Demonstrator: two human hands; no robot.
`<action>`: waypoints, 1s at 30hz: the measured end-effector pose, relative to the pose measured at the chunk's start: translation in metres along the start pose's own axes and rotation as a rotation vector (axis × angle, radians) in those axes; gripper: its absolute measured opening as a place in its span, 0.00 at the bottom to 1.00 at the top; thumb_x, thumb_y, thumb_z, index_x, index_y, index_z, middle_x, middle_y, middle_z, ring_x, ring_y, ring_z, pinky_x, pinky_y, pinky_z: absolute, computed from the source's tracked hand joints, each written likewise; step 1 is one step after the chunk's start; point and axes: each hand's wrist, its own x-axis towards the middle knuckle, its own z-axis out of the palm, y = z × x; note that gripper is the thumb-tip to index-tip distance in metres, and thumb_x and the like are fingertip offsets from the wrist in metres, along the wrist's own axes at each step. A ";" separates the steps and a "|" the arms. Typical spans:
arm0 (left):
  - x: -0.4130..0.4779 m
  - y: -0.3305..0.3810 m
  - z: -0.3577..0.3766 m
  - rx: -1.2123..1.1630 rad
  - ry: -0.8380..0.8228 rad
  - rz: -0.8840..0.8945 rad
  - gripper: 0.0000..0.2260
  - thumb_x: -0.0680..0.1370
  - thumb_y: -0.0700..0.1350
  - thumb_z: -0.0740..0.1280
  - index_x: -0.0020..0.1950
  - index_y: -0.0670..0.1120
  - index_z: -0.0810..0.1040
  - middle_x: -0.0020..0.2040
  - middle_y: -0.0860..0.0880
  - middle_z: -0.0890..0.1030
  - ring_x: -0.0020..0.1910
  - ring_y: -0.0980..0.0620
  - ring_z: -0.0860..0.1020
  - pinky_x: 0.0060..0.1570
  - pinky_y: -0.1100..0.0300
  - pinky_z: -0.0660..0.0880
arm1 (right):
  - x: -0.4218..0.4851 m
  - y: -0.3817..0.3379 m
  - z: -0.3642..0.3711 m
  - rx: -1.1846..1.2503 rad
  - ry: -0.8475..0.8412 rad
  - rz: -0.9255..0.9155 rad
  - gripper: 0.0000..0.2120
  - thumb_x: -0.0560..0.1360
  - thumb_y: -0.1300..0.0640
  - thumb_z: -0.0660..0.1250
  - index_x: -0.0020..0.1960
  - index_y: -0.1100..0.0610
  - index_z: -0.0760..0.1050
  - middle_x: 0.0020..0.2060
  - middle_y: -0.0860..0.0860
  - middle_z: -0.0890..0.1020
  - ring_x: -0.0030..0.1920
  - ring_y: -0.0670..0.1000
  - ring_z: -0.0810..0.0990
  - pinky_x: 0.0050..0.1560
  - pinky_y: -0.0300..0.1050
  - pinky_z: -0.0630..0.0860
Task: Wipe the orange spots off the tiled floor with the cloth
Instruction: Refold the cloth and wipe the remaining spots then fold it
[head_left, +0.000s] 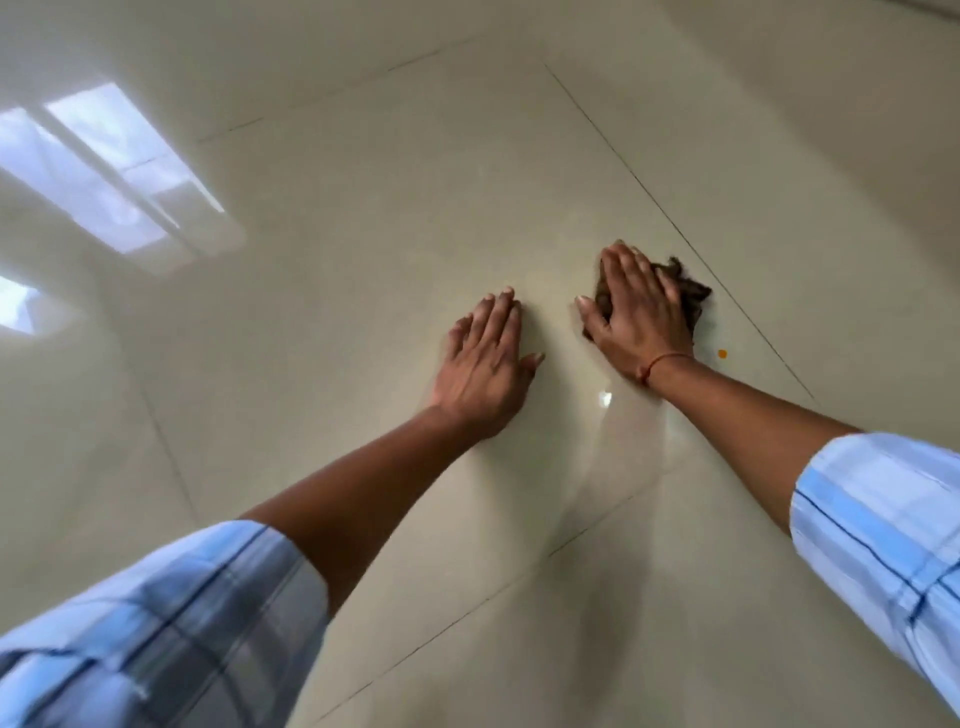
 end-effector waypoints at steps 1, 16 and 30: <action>0.004 0.006 0.007 0.008 -0.008 -0.022 0.31 0.81 0.59 0.45 0.78 0.41 0.49 0.79 0.44 0.50 0.78 0.47 0.47 0.74 0.51 0.44 | -0.018 0.018 0.001 0.008 0.031 0.065 0.34 0.78 0.37 0.50 0.77 0.56 0.59 0.78 0.54 0.60 0.77 0.53 0.58 0.75 0.55 0.52; -0.001 0.008 0.016 0.157 -0.002 -0.035 0.30 0.81 0.58 0.42 0.78 0.41 0.44 0.79 0.44 0.45 0.78 0.48 0.43 0.74 0.52 0.40 | -0.137 0.078 -0.002 -0.021 -0.014 0.088 0.39 0.76 0.33 0.49 0.78 0.58 0.57 0.78 0.54 0.59 0.78 0.52 0.57 0.76 0.53 0.52; -0.049 -0.045 -0.024 0.110 -0.100 0.052 0.29 0.82 0.56 0.43 0.78 0.43 0.44 0.79 0.47 0.41 0.76 0.52 0.38 0.73 0.55 0.38 | -0.159 0.002 0.004 -0.044 -0.121 -0.256 0.38 0.76 0.35 0.50 0.79 0.56 0.56 0.78 0.52 0.57 0.78 0.52 0.58 0.75 0.51 0.51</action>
